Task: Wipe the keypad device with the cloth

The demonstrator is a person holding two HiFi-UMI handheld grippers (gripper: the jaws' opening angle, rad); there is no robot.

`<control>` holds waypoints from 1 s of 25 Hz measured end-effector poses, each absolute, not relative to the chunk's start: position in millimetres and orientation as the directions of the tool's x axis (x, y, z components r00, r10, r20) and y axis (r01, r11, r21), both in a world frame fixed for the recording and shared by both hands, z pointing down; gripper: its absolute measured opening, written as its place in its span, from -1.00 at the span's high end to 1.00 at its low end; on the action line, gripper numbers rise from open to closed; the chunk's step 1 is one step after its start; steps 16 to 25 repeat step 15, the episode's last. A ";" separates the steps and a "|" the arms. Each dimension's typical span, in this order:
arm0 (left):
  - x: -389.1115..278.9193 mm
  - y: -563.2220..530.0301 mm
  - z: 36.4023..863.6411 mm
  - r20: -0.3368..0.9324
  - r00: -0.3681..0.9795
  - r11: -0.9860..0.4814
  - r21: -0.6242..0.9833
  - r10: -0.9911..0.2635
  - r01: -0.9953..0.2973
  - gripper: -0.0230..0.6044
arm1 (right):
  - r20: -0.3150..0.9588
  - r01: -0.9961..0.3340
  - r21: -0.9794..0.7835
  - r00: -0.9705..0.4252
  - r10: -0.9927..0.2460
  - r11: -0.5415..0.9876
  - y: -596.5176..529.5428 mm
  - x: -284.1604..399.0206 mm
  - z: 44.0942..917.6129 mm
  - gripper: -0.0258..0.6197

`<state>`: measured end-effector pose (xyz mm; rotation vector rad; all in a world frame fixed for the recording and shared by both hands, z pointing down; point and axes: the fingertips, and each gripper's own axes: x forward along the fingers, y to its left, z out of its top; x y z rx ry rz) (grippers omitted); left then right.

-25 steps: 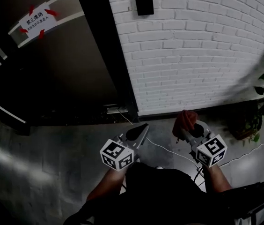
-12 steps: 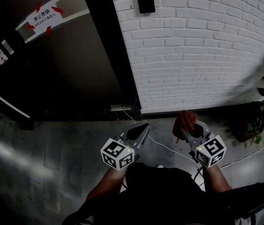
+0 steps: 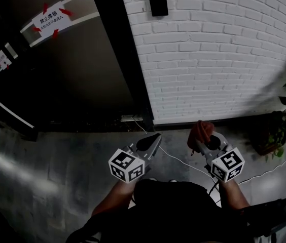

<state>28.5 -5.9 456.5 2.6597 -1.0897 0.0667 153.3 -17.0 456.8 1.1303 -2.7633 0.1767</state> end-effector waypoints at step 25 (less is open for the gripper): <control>26.2 4.7 452.2 0.127 0.708 -0.677 0.217 -0.695 -0.703 0.87 | 0.206 -0.705 -0.083 -0.703 -0.680 0.704 -5.0 153.5 468.4 0.72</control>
